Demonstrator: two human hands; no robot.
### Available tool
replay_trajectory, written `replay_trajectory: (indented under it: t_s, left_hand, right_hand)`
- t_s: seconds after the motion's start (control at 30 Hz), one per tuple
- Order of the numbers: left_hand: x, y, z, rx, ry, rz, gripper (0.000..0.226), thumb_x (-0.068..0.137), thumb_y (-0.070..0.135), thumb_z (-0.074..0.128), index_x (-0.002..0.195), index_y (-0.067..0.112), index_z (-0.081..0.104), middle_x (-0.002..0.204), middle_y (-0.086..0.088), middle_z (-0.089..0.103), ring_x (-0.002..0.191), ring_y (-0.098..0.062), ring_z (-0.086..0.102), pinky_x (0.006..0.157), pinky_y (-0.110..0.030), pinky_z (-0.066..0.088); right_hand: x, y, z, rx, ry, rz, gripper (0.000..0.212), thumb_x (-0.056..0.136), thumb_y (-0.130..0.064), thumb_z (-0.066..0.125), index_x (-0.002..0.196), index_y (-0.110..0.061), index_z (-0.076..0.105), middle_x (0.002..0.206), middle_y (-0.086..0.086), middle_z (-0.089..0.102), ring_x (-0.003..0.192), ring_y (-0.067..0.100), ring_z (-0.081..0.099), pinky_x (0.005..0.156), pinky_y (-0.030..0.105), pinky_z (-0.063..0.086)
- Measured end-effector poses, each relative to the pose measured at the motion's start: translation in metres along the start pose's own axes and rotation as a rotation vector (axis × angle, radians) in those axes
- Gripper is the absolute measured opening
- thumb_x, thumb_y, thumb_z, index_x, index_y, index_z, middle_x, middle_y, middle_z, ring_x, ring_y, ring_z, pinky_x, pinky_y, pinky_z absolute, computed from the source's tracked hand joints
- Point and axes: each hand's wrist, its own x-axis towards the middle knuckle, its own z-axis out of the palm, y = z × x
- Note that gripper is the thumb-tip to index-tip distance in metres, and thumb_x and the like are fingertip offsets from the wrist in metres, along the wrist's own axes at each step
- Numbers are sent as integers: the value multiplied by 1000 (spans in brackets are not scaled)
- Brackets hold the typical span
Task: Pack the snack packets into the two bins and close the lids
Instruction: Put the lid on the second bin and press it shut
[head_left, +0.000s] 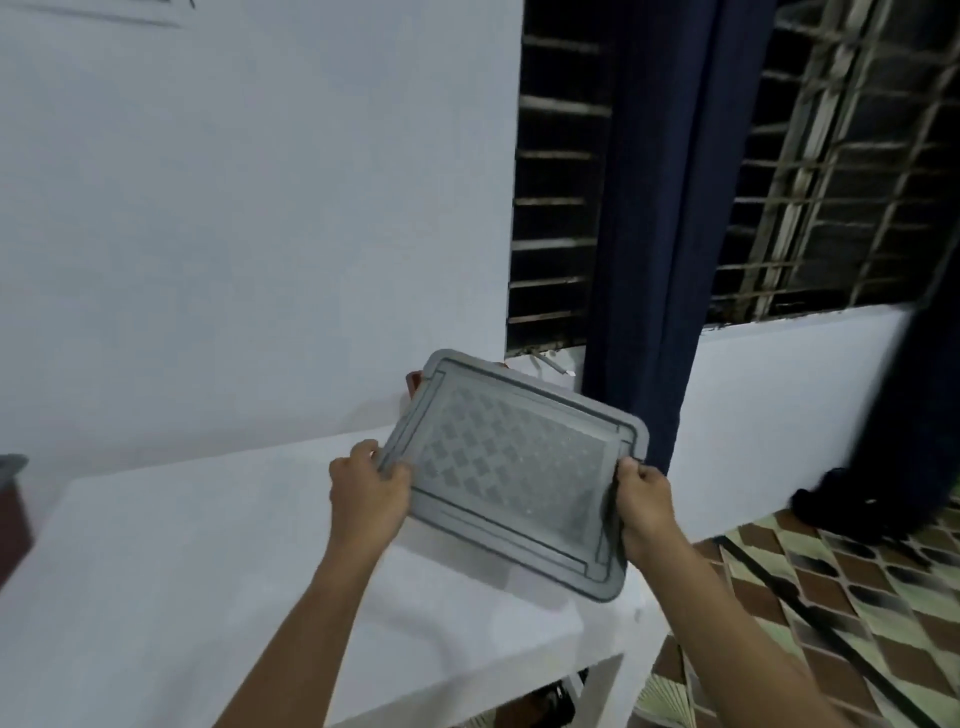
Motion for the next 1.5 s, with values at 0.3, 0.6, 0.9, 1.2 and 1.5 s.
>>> replay_trajectory:
  t_s: [0.3, 0.6, 0.9, 1.2, 1.5]
  left_hand:
    - [56, 34, 33, -500, -99, -188, 38, 99, 19, 43, 135, 19, 29, 121, -4, 54, 105, -25, 59, 88, -46, 55]
    - [150, 23, 67, -210, -102, -116, 36, 96, 24, 48, 130, 13, 53, 123, -9, 62, 107, -28, 61, 94, -40, 52]
    - [182, -19, 118, 458, -147, -74, 40, 102, 27, 36, 114, -6, 55, 118, -26, 58, 103, -37, 59, 82, -34, 44]
    - [197, -33, 136, 570, -116, -115, 36, 103, 26, 31, 115, -2, 50, 121, -24, 55, 106, -36, 56, 83, -36, 42]
    - [177, -17, 134, 932, -64, 127, 54, 98, 33, 36, 143, 4, 28, 137, -16, 41, 119, -32, 46, 96, -41, 44]
  right_hand:
    - [2, -9, 82, 197, -117, 25, 60, 81, -5, 70, 127, -15, 32, 97, 6, 55, 80, 16, 55, 85, 42, 52]
    - [93, -45, 98, -445, -306, -271, 27, 92, -30, 54, 101, -7, 64, 95, 13, 68, 83, 27, 65, 75, 39, 57]
    - [140, -14, 105, -931, -393, -367, 31, 93, -24, 44, 111, -3, 59, 109, 18, 56, 102, 35, 56, 91, 42, 51]
    - [151, 4, 122, -1024, -438, -519, 30, 99, -22, 38, 116, 0, 48, 104, 15, 55, 84, 25, 56, 70, 32, 49]
    - [152, -16, 156, -1422, -299, -624, 45, 94, -24, 37, 132, -2, 35, 130, 19, 44, 115, 34, 48, 94, 41, 43]
